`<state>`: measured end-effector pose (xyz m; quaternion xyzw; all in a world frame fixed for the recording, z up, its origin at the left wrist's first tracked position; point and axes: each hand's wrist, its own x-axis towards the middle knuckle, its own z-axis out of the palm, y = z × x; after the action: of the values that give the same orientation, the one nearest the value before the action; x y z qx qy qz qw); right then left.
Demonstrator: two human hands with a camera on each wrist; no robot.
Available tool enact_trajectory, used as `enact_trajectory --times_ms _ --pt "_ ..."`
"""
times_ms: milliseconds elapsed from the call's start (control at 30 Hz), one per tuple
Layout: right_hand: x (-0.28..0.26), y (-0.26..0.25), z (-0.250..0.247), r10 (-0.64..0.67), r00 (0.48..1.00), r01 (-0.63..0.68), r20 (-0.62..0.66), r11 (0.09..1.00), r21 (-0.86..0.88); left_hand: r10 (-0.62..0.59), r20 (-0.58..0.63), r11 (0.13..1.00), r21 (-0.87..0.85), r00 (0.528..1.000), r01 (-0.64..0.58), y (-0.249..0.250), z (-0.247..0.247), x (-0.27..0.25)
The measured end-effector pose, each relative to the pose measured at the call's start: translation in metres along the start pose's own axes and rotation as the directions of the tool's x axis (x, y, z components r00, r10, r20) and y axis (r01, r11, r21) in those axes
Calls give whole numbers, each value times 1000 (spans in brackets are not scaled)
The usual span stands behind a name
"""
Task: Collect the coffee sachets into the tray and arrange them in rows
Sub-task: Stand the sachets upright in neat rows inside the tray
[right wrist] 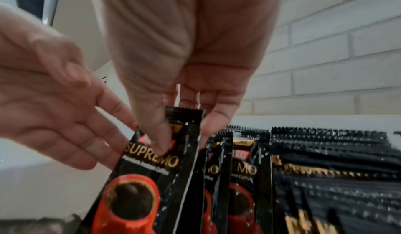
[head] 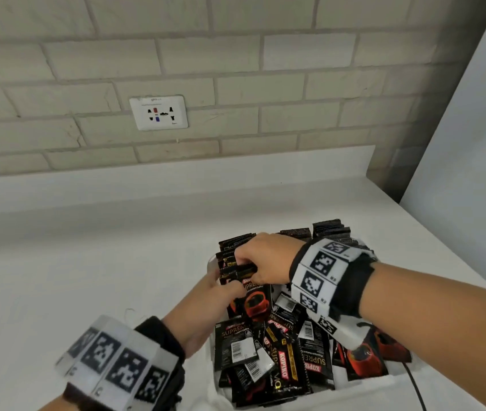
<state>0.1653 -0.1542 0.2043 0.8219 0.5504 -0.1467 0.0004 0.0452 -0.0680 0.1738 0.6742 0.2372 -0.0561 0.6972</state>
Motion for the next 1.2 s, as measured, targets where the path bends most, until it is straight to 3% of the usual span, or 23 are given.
enact_trajectory --times_ms 233,467,633,767,900,967,1100,1200 --pt "0 5 4 19 997 -23 -77 999 -49 -12 -41 1000 15 999 13 -4 5 24" --pt "0 5 12 -21 1000 21 -19 1000 -17 34 -176 995 97 984 -17 -15 9 47" --pt "2 7 11 -3 1000 5 -28 998 58 11 -257 981 190 966 40 -23 14 59" --pt "-1 7 2 59 998 -55 -21 985 163 137 -353 944 331 925 -13 -29 20 59" --pt "-20 11 -21 123 987 -100 -101 973 208 208 -372 901 434 905 -29 -28 21 62" --pt "-31 16 -24 140 990 -131 -25 969 210 225 -378 902 430 898 -45 -28 21 62" --pt "-52 8 -6 137 936 -201 325 965 171 231 -362 885 464 903 -41 -28 20 62" --pt "-57 1 11 172 909 -211 380 975 62 240 -355 892 448 903 -61 -27 19 63"
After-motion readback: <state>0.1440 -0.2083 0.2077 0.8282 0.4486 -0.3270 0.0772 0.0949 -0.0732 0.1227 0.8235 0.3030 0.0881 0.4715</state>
